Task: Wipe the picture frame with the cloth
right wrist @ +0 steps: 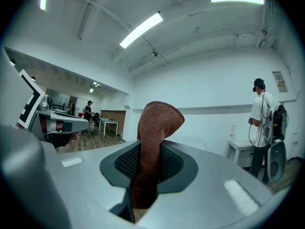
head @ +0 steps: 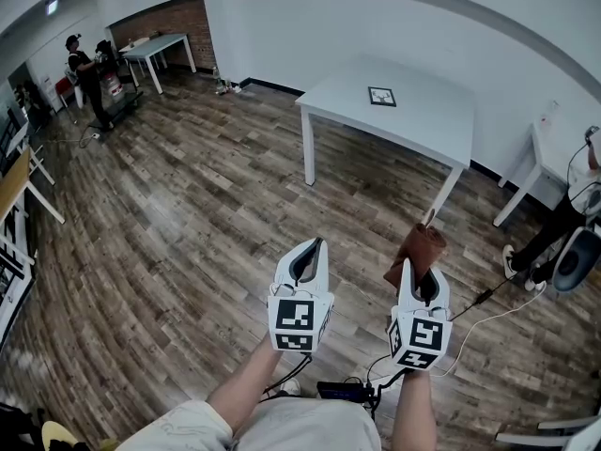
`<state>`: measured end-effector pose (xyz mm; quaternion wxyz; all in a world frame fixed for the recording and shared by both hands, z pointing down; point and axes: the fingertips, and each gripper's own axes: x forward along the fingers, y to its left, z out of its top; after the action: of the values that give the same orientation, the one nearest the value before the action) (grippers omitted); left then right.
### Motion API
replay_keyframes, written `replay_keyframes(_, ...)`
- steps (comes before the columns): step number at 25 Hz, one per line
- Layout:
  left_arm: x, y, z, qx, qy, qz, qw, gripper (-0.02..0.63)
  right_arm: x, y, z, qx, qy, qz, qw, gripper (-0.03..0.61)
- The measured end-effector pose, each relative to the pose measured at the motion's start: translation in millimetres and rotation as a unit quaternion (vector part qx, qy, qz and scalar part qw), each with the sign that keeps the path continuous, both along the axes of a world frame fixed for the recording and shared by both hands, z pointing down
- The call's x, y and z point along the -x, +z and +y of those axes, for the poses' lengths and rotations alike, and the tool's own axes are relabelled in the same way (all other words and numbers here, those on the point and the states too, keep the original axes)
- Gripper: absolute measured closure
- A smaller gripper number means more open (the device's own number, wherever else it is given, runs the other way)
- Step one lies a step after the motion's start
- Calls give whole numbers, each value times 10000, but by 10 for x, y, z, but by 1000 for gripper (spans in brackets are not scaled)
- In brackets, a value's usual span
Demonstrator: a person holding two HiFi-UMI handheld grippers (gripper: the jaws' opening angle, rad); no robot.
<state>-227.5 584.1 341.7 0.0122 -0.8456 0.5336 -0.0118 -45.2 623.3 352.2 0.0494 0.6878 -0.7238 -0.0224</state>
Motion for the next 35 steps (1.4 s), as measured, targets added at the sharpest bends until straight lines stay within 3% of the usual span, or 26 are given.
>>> replay_keyframes(8, -384, 164, -56, 252, -83, 104, 9996, 612, -399, 114, -93, 85, -103, -91, 9999, 474)
replay_keyframes(19, -641, 235, -406, 278, -228, 116, 9993, 612, -693, 221, -514, 201, -179, -41, 9996, 474)
replay_keyframes(26, -831, 305, -1147, 298, -29, 145, 9994, 613, -853, 308, -1187, 269, -12, -1, 9996, 474)
replay_keyframes(35, -1017, 223, -2641, 138, 252, -11, 9996, 612, -1000, 246, -2600, 272, 274, 41, 9992, 474)
